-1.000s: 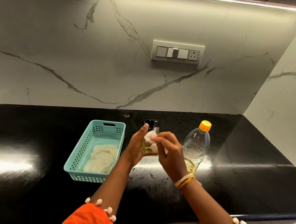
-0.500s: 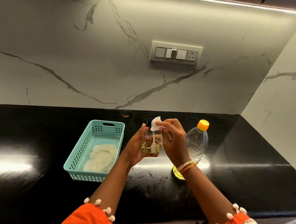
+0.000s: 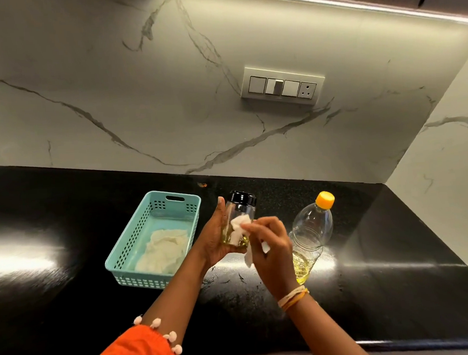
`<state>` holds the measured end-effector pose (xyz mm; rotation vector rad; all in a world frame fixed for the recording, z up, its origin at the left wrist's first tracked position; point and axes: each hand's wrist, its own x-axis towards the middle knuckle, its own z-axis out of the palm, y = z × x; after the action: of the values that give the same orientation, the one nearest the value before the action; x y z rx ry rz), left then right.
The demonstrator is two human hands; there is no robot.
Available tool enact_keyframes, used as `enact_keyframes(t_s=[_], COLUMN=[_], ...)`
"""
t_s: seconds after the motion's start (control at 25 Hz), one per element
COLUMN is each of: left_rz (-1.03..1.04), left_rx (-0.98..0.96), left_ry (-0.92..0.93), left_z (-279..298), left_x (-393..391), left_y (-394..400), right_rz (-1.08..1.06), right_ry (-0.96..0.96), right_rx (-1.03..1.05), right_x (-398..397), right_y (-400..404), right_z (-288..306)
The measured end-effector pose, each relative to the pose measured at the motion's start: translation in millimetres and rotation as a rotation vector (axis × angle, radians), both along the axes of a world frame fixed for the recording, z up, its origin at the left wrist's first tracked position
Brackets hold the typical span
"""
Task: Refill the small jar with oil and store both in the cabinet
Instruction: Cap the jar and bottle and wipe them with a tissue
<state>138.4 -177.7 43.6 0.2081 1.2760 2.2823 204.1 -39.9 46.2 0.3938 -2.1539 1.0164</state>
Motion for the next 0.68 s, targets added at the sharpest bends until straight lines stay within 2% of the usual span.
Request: enact_keyframes(t_s=[0.2, 0.44, 0.52, 0.6, 0.68], left_rz=[-0.016, 0.067, 0.074, 0.068, 0.084], left_rx=[-0.105, -0.087, -0.125, -0.139, -0.165], left_ry=[0.076, 0.111, 0.128, 0.131, 0.148], left_z=[7, 13, 10, 8, 7], left_x=[6, 0, 1, 1, 1], left_y=[4, 4, 1, 2, 3], right_rz=[-0.052, -0.022, -0.034, -0.106, -0.115], right_ry=[-0.038, -0.009, 0.0, -0.059, -0.266], right_rx=[-0.249, -0.177, -0.227, -0.379, -0.701], right_x=[-29, 1, 6, -1, -13], right_y=[3, -19, -22, -24, -26], right_z=[29, -5, -9, -2, 8])
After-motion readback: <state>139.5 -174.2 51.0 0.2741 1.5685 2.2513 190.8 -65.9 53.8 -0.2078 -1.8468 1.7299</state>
